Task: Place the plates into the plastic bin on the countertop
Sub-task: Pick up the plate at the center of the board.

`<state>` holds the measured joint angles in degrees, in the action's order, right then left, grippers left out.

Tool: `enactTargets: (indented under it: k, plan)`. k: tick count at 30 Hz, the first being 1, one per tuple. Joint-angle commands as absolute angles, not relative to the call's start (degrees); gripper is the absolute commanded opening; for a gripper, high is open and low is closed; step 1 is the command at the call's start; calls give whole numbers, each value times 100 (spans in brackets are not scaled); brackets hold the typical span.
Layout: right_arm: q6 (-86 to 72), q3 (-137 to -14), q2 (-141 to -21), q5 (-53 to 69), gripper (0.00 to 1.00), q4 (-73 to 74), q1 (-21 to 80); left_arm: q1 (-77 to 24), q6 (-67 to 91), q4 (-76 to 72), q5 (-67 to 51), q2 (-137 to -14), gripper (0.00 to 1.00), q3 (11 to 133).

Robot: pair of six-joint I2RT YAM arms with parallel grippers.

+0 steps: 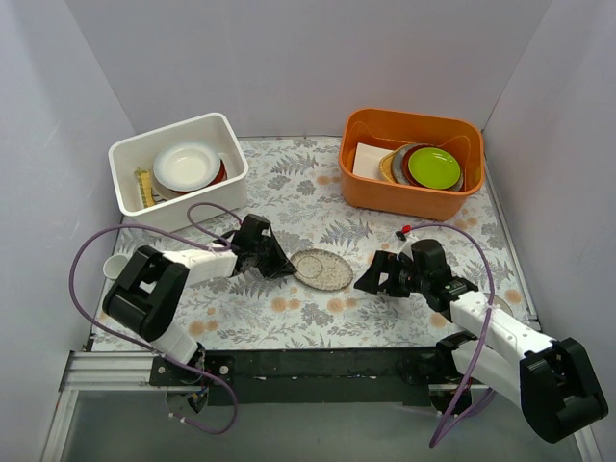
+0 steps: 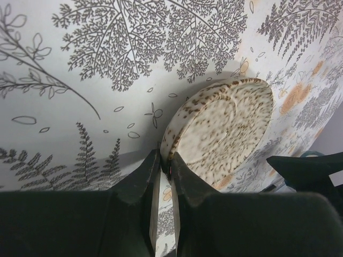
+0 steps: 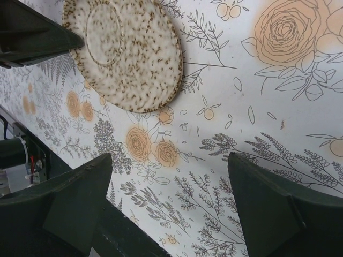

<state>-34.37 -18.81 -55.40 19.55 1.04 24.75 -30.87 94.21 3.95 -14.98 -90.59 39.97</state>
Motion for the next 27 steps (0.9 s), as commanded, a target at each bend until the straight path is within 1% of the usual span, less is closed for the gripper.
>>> enactTargets:
  k: [1, 17, 27]
  plan:
    - [-3463, -1837, -5388, 2083, 96, -132, 2443, -3111, 9290, 694, -1345, -8543, 0, 4271]
    - [-3498, -1793, -5326, 2267, 96, -237, 2426, -2980, 9009, 1485, -1142, -7866, 0, 4965]
    - [-3498, -1749, -5335, 2311, 96, -299, 2426, -2313, 8649, 1837, -1458, -7831, 0, 5695]
